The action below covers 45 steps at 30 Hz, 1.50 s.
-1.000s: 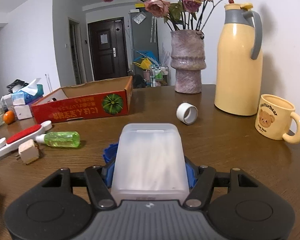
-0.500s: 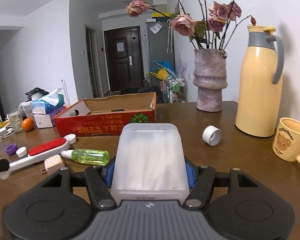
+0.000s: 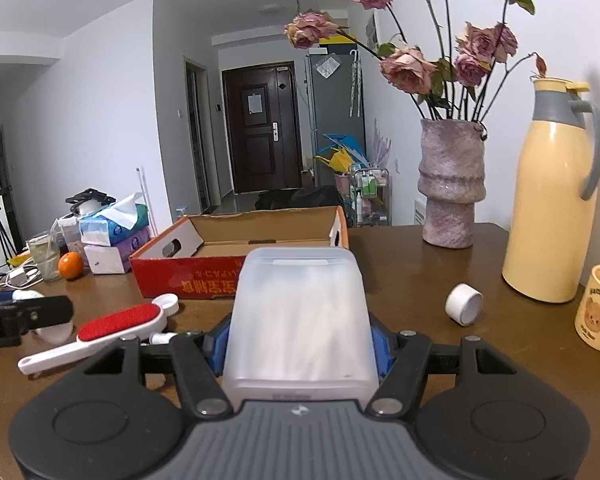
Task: Organize rigid objects
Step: 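Lift and carry the spray bottle and plastic box toward the cardboard box with both tools, then lower both held items into the cardboard box and open both tools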
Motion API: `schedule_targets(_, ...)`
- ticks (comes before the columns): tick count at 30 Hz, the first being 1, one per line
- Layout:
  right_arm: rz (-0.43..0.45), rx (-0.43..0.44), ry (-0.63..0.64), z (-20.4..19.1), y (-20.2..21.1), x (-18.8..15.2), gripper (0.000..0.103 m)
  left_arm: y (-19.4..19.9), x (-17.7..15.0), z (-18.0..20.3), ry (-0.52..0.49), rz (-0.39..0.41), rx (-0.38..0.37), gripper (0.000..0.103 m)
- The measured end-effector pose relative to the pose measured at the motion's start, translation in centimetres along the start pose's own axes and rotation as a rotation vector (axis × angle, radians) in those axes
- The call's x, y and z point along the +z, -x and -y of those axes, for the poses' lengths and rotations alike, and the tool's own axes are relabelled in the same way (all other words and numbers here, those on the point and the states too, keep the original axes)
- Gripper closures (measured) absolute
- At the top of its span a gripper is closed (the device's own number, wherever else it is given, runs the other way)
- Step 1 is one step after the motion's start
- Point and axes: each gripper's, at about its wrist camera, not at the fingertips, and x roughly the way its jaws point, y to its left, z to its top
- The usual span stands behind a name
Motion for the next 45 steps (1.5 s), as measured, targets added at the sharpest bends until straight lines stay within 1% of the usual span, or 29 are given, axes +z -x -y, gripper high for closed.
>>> schedule_targets(10,0.017,0.010,0.000,-1.5,-2.4,2.1,0.039,-2.8,2.6,-0.1,0.024,0.009,0.014,0.003)
schedule_targets(25,0.031,0.001,-0.010,-2.7,-7.4,4.6,0.039,-7.4,5.1,-1.0,0.096,-0.008,0.059,0.003)
schedule_targets(33,0.015,-0.002,-0.008,-2.7,-9.9,5.2,0.039,-9.8,6.5,-1.1,0.120,0.006,0.077,0.003)
schedule_targets(45,0.025,0.000,-0.026,-2.5,-13.2,7.5,0.039,-12.9,8.4,-0.6,0.126,0.025,0.090,0.003)
